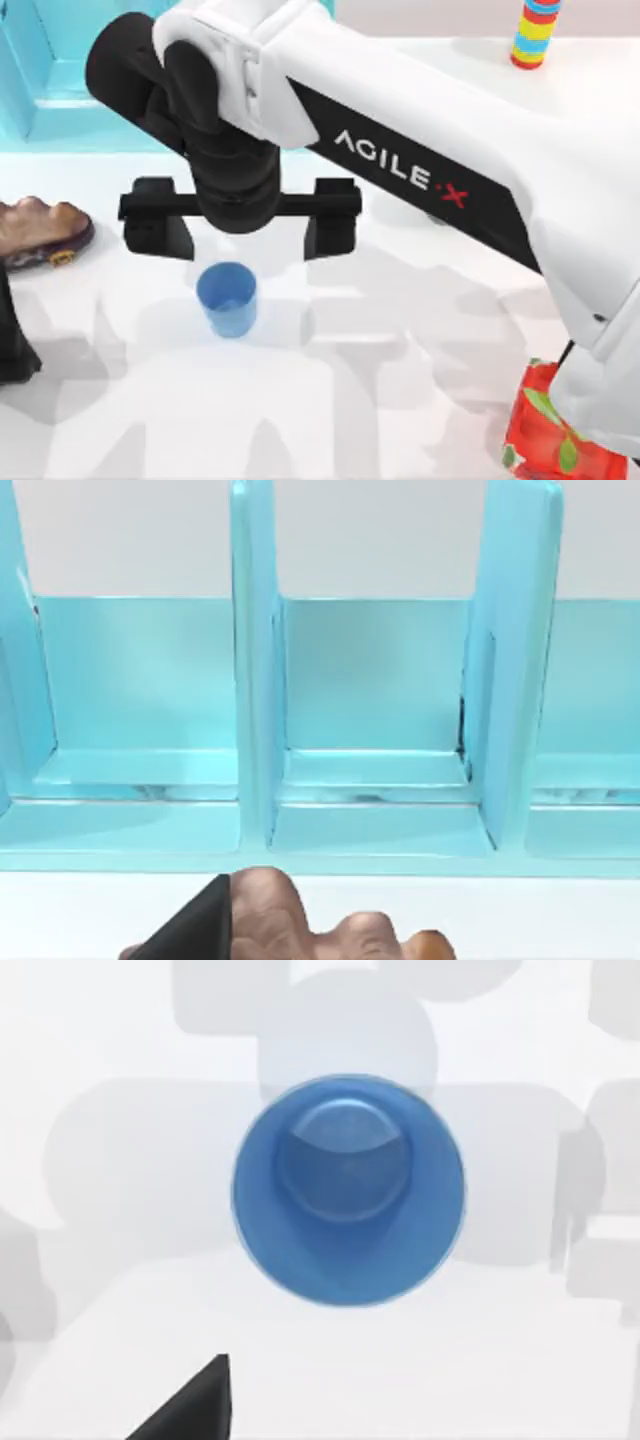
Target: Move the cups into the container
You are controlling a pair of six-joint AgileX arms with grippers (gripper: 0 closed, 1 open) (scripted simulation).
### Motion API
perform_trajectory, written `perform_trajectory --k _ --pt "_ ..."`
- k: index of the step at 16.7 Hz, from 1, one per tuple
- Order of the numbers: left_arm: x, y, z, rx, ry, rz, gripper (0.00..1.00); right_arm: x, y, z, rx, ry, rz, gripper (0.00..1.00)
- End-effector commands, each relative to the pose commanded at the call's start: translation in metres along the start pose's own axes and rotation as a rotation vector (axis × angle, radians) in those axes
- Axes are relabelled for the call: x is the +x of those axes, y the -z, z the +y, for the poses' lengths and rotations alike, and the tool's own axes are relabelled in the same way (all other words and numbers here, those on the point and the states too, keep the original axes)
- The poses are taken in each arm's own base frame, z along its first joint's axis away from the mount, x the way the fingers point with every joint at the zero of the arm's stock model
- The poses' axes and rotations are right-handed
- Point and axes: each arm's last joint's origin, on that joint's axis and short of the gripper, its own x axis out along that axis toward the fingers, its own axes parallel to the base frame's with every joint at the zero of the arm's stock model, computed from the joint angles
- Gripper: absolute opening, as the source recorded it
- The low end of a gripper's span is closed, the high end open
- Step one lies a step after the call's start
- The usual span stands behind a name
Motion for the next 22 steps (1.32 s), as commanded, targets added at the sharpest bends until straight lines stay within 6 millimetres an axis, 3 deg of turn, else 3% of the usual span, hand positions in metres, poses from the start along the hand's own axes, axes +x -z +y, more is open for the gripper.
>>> perform_trajectory --k 10,18,22 --pt "0.0 0.0 0.0 0.0 0.0 0.0 1.0 0.012 -0.002 0.001 0.011 0.023 0.001 1.0" --pt "0.0 0.0 0.0 0.0 0.0 0.0 1.0 0.099 -0.002 0.001 0.011 0.02 -0.002 1.0" --pt "0.0 0.0 0.0 0.0 0.0 0.0 1.0 0.108 -0.001 -0.001 0.01 0.023 0.0 1.0"
